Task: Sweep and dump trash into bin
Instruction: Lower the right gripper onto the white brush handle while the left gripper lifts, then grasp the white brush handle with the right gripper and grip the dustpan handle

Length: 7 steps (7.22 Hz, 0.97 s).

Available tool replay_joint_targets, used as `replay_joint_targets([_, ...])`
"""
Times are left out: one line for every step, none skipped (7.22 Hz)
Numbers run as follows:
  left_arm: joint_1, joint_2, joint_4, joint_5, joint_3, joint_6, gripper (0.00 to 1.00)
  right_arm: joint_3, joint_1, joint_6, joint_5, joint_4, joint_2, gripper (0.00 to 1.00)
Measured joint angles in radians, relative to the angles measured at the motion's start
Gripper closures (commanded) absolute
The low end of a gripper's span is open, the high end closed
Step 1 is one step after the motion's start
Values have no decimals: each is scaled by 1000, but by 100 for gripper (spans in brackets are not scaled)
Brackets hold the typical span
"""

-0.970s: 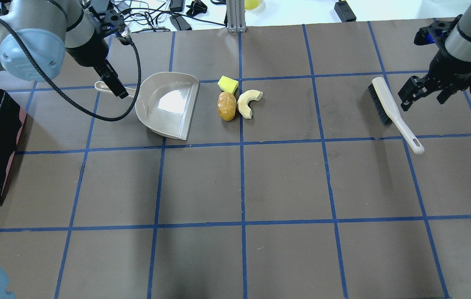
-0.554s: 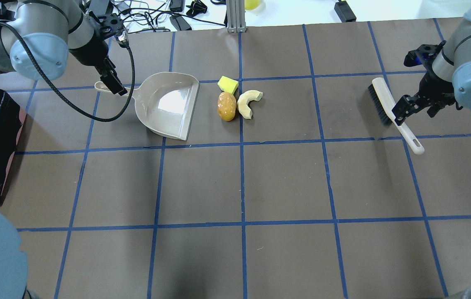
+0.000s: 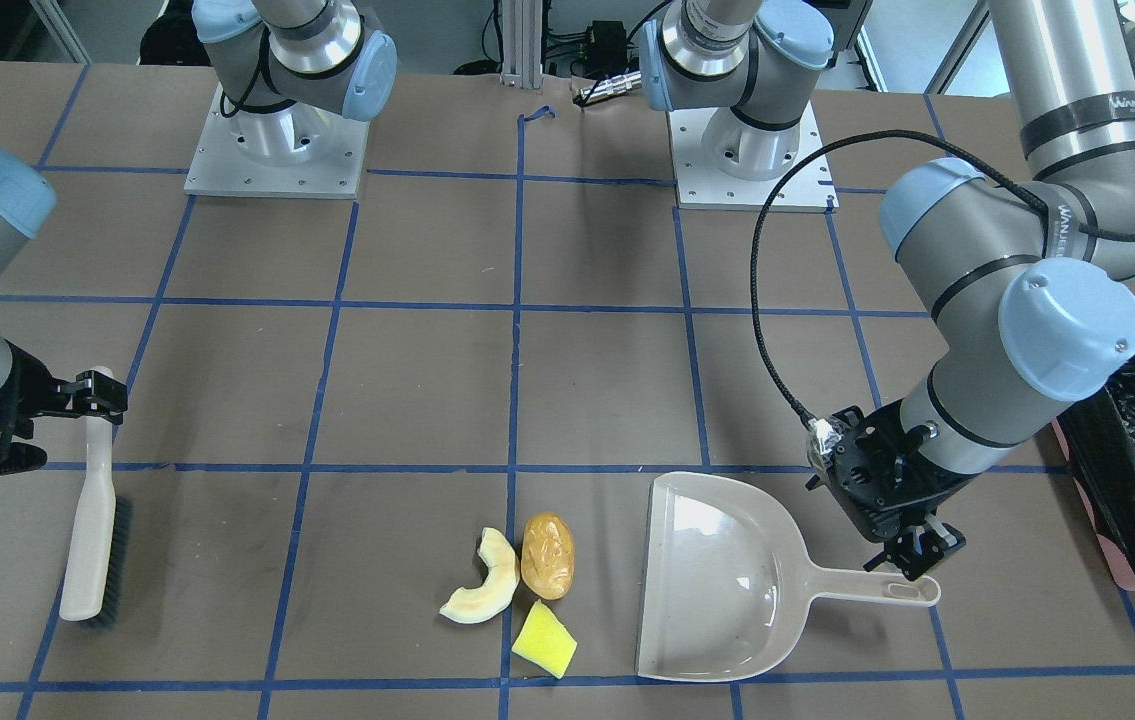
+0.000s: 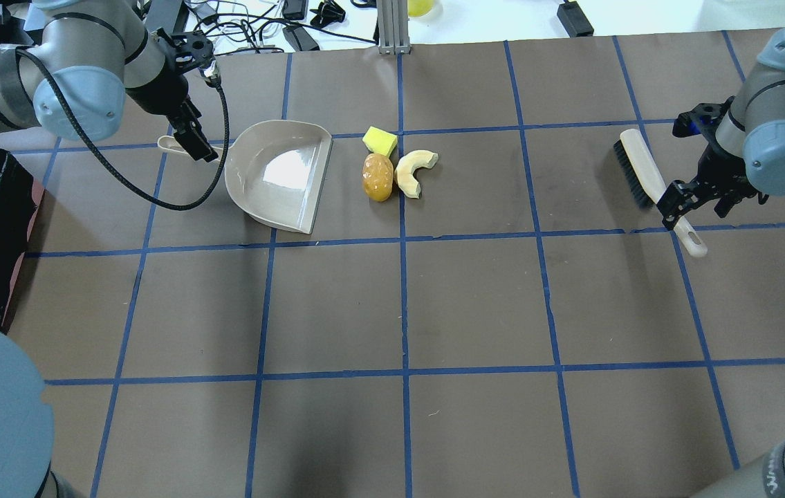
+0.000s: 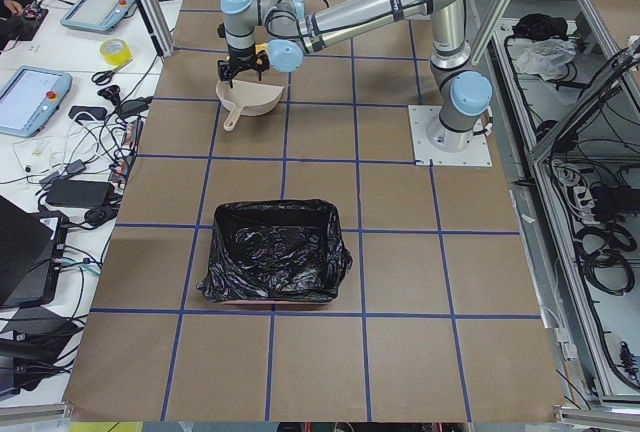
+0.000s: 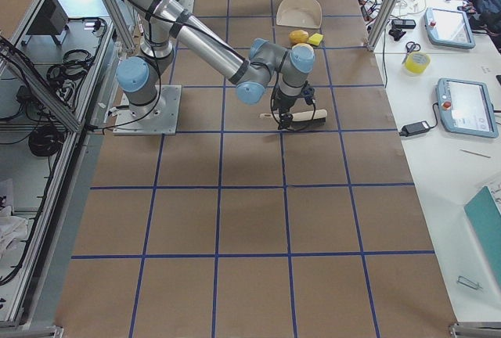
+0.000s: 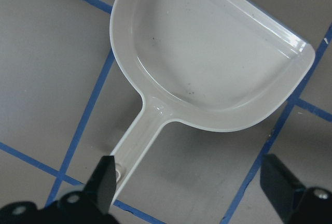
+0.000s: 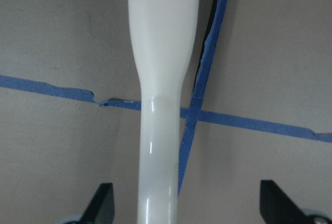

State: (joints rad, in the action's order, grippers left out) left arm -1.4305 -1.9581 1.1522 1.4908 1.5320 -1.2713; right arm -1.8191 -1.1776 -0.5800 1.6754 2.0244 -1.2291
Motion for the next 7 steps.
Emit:
replay_joint_targets([-3,18,16,6,2,15,0,-4,0,2,-4,0,0,18])
replay_joint_targets([-9,36,24,36,-1,43,0,-6,1,5,-11,1,0,21])
replay_joint_targets([-8,55,28,94,-2,63,0,-6,1,7,-15,2,0,25])
replay_joint_targets([-5,68,25,143,-4,75,2,-6,1,9,-17,2,0,34])
replay_joint_targets([-3,70,11,160,-10,79,6,-6,0,9,-18,2,-1,34])
replay_joint_targets([2,63,-3,147,-12,58,6,-6,-2,9,-18,2,-1,35])
replay_joint_targets([14,52,-8,114,-9,-8,6,-7,-3,9,-19,0,0,46])
